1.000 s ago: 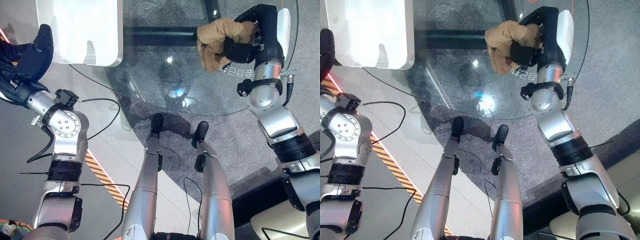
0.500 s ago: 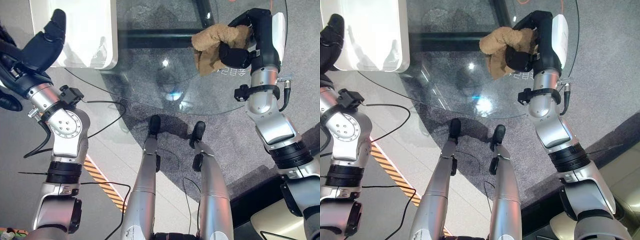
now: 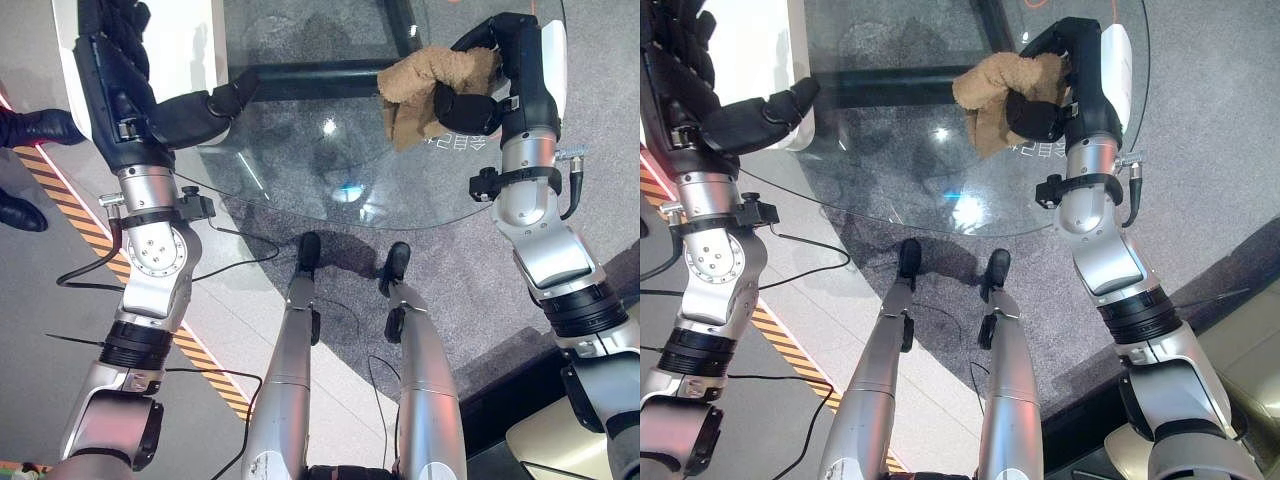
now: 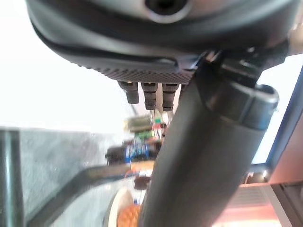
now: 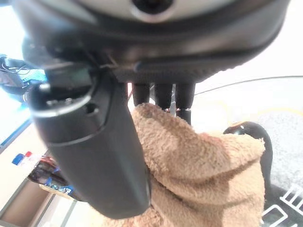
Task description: Wipe the table with a cloth and put it in the basket.
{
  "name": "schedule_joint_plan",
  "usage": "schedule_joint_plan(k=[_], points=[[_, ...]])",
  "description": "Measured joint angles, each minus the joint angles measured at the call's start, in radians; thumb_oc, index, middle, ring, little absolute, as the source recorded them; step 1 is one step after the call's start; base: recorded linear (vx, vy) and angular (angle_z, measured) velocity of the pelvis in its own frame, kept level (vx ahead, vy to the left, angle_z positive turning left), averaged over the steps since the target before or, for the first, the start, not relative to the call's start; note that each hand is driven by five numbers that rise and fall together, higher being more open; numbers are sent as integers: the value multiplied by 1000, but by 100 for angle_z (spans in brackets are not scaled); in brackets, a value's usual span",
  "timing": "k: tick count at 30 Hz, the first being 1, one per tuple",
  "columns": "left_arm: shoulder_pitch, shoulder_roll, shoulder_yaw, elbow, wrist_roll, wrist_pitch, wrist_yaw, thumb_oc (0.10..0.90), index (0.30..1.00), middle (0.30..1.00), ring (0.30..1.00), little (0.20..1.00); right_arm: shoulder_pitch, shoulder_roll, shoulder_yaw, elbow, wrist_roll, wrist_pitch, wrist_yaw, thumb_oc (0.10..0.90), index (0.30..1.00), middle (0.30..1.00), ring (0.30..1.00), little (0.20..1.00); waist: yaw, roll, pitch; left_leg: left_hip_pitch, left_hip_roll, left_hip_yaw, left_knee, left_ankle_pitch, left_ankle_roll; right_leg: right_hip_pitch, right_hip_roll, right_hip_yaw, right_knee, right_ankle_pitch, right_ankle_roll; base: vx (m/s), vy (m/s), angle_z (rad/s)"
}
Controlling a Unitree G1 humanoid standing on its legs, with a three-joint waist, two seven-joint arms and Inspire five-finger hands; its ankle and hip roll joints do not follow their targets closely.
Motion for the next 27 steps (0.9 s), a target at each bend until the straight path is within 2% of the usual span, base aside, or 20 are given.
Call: schedule_joint_plan(k=[9,27], points=[[-47,-10,-99,6,-38,20,-78,800,900,900,900,900,-6,0,4,-29,3,-11,0,100,300,300,300,200,-15,0,0,11,4,2,-4,0,0,8,5,3,-4,4,-1,0,0,0],[-96,-60,-146,62,-45,46,-133,800,900,900,900,900,-82,9,26,-68,5,-19,25,100,300,300,300,200,-34,0,0,13,8,8,-11,0,0,9,11,12,-20,12,-1,-1,1,-1]])
